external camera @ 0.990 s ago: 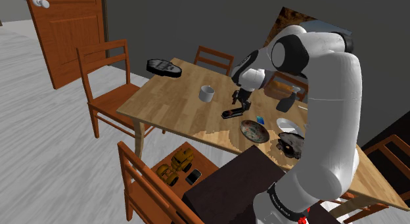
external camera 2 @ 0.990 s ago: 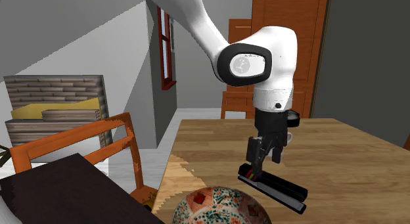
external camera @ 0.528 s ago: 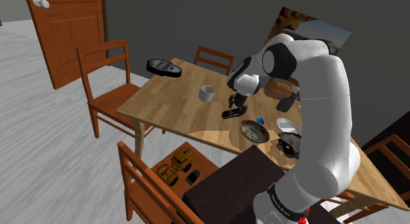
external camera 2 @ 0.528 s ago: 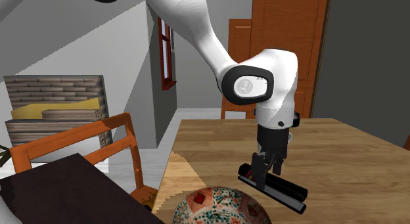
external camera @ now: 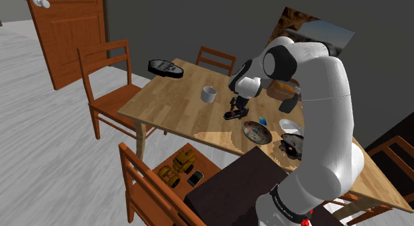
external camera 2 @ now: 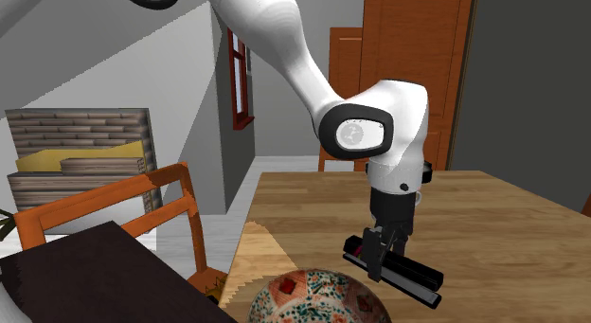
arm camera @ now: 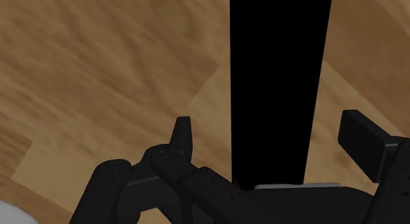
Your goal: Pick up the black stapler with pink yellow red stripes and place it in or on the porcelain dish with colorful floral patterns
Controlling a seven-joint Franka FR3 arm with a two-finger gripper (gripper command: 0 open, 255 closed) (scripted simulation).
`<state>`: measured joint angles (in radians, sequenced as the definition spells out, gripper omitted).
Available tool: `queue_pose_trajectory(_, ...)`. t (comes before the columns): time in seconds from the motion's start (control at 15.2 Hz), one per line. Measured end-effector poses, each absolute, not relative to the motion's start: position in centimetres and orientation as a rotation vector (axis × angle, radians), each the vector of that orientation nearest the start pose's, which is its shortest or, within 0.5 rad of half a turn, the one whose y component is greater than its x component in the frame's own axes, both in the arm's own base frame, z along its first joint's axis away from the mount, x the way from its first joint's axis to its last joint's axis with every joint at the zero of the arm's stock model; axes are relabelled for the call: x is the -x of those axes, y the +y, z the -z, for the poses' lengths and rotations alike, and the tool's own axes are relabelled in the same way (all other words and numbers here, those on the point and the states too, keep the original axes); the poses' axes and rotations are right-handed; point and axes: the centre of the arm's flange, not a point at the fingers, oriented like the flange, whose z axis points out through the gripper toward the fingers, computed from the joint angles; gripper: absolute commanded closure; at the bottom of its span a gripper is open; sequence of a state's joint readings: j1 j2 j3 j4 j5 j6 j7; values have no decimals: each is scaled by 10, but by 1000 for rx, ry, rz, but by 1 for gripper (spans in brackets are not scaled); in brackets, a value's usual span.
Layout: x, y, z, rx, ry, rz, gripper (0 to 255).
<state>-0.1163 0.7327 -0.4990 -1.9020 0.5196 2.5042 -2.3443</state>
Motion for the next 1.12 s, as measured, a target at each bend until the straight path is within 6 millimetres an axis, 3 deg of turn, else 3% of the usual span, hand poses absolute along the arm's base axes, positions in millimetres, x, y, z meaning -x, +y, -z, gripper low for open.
queue_pose_trajectory(0.07, -510, -354, -150, 2397, -2044, -38, 255)
queue_pose_trajectory(0.73, -510, -355, -150, 2400, -2044, -39, 255)
queue_pose_trajectory(1.12, -510, -354, -176, 2397, -2044, -38, 255)
